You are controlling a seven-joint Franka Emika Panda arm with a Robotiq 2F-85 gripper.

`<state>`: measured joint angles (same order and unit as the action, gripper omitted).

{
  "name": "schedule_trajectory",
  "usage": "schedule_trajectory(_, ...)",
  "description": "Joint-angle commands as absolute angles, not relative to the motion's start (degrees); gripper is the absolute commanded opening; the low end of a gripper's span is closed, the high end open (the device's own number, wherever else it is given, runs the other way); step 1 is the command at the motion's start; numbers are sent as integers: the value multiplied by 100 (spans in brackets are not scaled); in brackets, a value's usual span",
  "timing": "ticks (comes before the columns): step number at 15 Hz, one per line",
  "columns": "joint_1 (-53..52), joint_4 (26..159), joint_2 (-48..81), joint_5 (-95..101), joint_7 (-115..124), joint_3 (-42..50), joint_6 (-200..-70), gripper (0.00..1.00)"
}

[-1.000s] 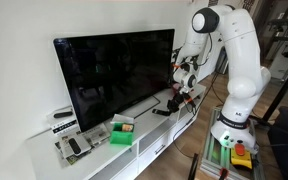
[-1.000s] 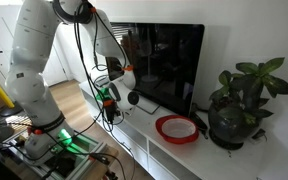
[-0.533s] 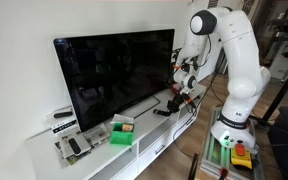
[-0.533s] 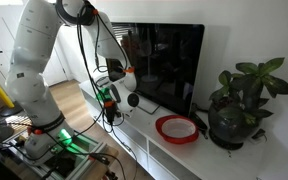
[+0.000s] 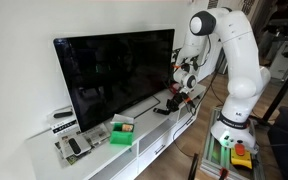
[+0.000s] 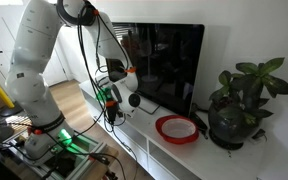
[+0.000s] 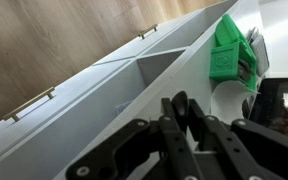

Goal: Put the black remote control on top of the television stand

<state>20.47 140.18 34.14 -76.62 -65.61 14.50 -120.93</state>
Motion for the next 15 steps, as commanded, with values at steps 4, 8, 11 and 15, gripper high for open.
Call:
schedule_trajectory(4,2071,13550,3757,-8137,-6129,1528,-12025,5)
schedule_trajectory(8,2055,13259,4027,-8183,-5893,1528,-12019,5)
schedule_trajectory(11,2031,13045,4236,-8146,-5702,1514,-12041,5)
schedule_trajectory(15,2000,12845,4420,-8103,-5528,1512,-12074,52)
